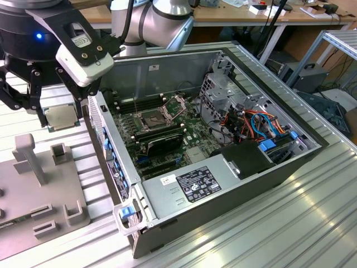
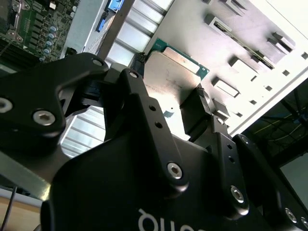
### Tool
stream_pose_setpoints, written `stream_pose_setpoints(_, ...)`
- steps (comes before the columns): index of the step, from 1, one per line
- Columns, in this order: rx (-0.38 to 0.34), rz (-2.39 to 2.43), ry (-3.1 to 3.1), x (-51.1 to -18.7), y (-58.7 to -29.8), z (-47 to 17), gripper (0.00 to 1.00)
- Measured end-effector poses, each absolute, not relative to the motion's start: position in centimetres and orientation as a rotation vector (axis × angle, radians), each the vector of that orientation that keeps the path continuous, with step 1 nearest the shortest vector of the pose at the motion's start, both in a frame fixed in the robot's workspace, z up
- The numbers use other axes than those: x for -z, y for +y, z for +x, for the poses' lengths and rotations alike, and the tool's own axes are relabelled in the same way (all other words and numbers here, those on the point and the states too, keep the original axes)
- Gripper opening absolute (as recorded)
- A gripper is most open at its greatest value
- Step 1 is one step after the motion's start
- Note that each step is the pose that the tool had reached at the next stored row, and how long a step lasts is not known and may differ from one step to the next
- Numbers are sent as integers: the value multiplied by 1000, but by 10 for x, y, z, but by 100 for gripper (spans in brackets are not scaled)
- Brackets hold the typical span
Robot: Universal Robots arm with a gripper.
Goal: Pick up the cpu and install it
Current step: 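Pick up the cpu and move it towards the insertion slot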
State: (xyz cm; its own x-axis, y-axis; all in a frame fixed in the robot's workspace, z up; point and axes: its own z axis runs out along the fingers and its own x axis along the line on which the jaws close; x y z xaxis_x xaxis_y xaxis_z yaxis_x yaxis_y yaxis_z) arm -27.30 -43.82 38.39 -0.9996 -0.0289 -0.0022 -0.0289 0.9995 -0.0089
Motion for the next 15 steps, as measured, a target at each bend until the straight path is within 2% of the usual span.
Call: stream_pose_setpoints(15, 14, -46, 3139, -384, -438, -269, 55)
